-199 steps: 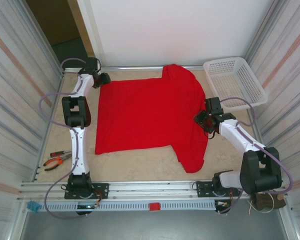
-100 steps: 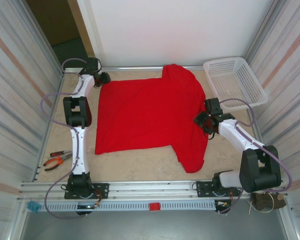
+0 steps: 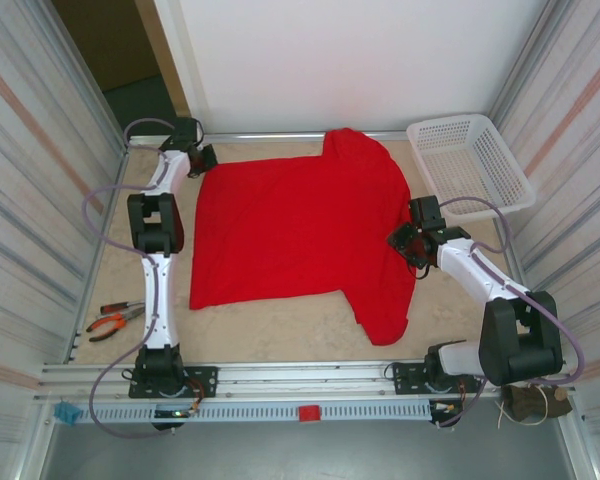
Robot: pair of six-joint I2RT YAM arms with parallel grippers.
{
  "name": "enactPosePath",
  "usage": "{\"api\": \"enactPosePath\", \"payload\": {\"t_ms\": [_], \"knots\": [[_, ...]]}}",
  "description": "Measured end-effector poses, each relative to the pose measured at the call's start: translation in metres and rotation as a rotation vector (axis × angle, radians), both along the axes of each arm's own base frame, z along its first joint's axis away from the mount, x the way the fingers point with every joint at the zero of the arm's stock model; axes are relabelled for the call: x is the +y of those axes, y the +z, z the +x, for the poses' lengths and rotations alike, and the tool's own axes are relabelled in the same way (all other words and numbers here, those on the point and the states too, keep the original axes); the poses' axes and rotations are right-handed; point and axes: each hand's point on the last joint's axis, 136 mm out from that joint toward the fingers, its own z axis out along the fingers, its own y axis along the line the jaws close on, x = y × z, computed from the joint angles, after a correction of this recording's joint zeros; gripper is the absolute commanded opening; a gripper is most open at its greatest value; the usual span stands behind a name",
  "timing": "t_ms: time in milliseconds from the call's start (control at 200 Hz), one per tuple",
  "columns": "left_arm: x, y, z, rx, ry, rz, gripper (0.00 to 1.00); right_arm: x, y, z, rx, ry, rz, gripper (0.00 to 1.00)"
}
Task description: Fold the inside-out t-shirt
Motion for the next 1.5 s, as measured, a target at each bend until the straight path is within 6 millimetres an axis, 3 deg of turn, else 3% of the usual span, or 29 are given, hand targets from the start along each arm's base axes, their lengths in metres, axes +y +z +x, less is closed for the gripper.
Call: {"api": "enactPosePath", "payload": {"t_ms": [311,381,446,526,646,731,872,957,1022,1127,1293,1428,1503], "knots": [[0.05,0.047,0.004,-0.101,0.158,0.003,0.0,-0.005,0.004,0.001,-0.015,-0.016,-0.005,0.44],[0.06,0.047,0.003,-0.1,0.185,0.009,0.39,-0.01,0.006,0.002,-0.022,-0.03,-0.006,0.44],[0.066,0.046,0.002,-0.098,0.207,0.005,0.61,-0.015,0.007,0.003,-0.027,-0.048,-0.006,0.44],[0.069,0.046,0.002,-0.098,0.219,0.001,0.7,-0.022,0.007,0.004,-0.025,-0.068,-0.007,0.42],[0.071,0.047,-0.003,-0.085,0.223,0.004,0.73,-0.027,0.012,0.022,-0.027,-0.06,-0.02,0.41],[0.069,0.054,-0.02,-0.063,0.225,-0.007,0.73,-0.025,0.016,0.047,-0.034,-0.028,-0.031,0.41],[0.052,0.093,-0.065,-0.064,0.216,-0.051,0.73,-0.017,0.013,0.09,-0.033,0.033,-0.041,0.44],[0.029,0.119,-0.098,-0.085,0.183,-0.079,0.73,-0.012,0.004,0.112,-0.017,0.061,-0.04,0.47],[0.007,0.128,-0.128,-0.094,0.151,-0.11,0.73,-0.009,-0.005,0.123,-0.001,0.074,-0.04,0.48],[-0.023,0.114,-0.176,-0.056,0.109,-0.168,0.73,-0.006,-0.021,0.13,0.036,0.093,-0.049,0.48],[-0.027,0.047,-0.244,0.112,0.153,-0.219,0.73,-0.005,-0.044,0.128,0.098,0.106,-0.057,0.47],[-0.024,0.009,-0.275,0.208,0.206,-0.241,0.73,-0.005,-0.054,0.125,0.126,0.106,-0.058,0.42],[-0.024,-0.003,-0.284,0.228,0.231,-0.254,0.73,-0.005,-0.055,0.125,0.127,0.104,-0.055,0.3]]}}
